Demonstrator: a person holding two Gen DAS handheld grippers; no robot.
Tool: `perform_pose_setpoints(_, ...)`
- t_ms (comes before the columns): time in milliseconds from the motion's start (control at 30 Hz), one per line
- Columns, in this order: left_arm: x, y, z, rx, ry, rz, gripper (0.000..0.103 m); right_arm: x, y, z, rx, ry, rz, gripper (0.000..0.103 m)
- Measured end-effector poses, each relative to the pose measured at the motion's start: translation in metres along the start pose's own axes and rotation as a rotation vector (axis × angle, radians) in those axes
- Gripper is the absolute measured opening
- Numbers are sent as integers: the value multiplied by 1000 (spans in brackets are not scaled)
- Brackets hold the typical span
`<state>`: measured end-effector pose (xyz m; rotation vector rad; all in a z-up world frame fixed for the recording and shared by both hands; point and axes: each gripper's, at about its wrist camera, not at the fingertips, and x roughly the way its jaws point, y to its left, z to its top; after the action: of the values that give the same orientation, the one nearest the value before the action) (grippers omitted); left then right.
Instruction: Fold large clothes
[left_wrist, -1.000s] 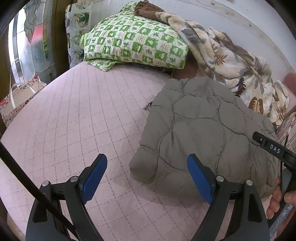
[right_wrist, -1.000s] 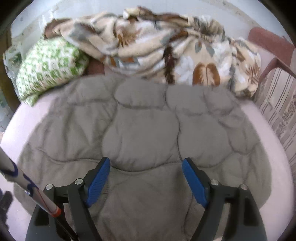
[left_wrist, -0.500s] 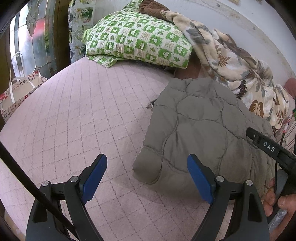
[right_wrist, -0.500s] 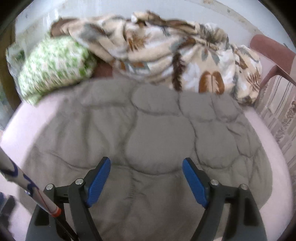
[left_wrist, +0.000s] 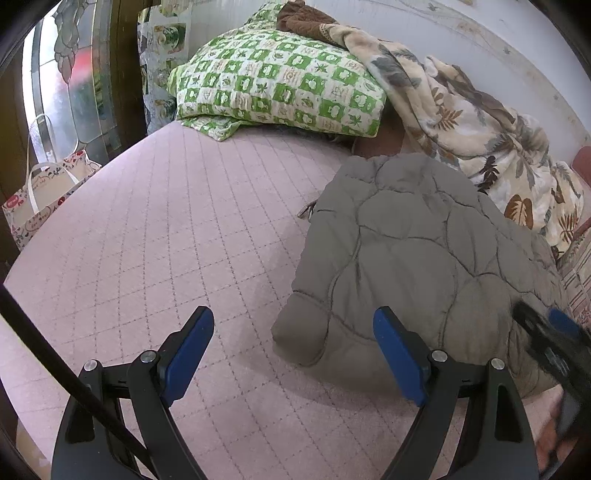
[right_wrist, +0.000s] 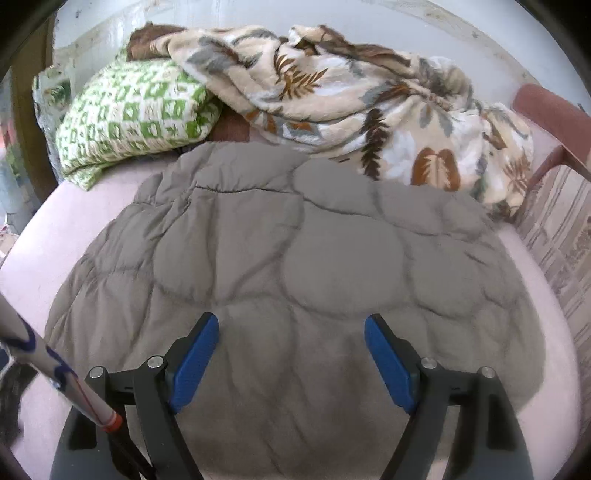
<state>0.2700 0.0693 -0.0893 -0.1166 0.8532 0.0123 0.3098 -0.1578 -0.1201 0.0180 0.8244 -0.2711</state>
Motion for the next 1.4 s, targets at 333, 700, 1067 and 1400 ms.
perform_pose_setpoints(333, -17, -23, -22, 84, -26, 8, 87, -50, -111, -97, 111, 100, -110, 85)
perform_pose_setpoints(700, 19, 37, -4, -175, 79, -360, 87, -20, -214, -129, 579, 137, 185, 95)
perform_pose_setpoints(1067, 113, 23, 8, -245, 296, -543, 91, 63, -225, -112, 920, 116, 366, 103)
perform_pose_setpoints(1400, 76, 13, 15, -233, 267, -476, 49, 63, -239, -105, 952, 146, 401, 67)
